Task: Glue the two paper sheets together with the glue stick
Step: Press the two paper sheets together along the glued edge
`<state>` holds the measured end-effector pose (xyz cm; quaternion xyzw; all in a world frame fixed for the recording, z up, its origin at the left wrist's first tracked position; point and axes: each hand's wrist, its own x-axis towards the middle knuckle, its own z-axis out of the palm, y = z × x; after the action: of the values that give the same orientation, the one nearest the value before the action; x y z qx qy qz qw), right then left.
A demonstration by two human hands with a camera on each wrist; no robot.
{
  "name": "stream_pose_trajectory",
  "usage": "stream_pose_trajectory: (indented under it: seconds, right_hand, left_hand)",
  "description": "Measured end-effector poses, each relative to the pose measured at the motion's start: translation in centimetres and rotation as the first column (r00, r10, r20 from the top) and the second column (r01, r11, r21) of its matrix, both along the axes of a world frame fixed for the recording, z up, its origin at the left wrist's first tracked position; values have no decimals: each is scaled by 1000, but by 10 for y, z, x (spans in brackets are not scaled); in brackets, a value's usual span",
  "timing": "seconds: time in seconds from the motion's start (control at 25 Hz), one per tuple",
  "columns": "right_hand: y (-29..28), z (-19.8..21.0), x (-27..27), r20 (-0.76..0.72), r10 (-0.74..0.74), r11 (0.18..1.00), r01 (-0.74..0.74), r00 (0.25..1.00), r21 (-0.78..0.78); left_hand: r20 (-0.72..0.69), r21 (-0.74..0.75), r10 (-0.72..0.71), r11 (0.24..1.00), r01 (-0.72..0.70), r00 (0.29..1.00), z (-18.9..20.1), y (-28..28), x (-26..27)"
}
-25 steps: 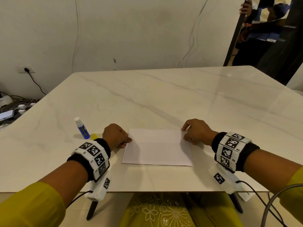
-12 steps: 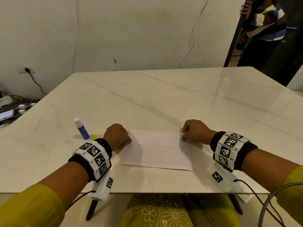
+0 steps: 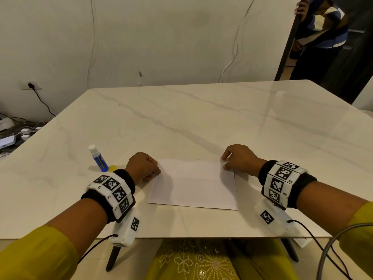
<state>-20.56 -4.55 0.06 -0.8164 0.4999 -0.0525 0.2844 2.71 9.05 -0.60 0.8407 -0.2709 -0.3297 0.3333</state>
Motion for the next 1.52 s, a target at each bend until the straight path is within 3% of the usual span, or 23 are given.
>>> stream_pose_trajectory:
  seconds: [0.84, 1.0, 1.16, 1.32, 1.52]
  right_hand:
    - [-7, -3, 3, 89, -67, 994, 58, 994, 97]
    - [-2, 7, 10, -23, 93, 994, -94, 995, -57]
    - [17, 32, 33, 158, 309, 951, -306, 938, -43]
    - [34, 42, 58, 140, 475, 879, -476, 869, -29]
    - [38, 37, 66, 272, 447, 881, -472, 852, 30]
  left_hand:
    - [-59, -130, 5, 991, -12, 998, -1, 1, 4]
    - [-115, -188, -40, 982, 18, 993, 4, 9, 2]
    - [-137, -271, -104, 960, 63, 985, 20, 15, -1]
    - [-140, -329, -169, 937, 116, 976, 38, 16, -7]
    - [-131, -336, -178, 934, 126, 975, 45, 24, -12]
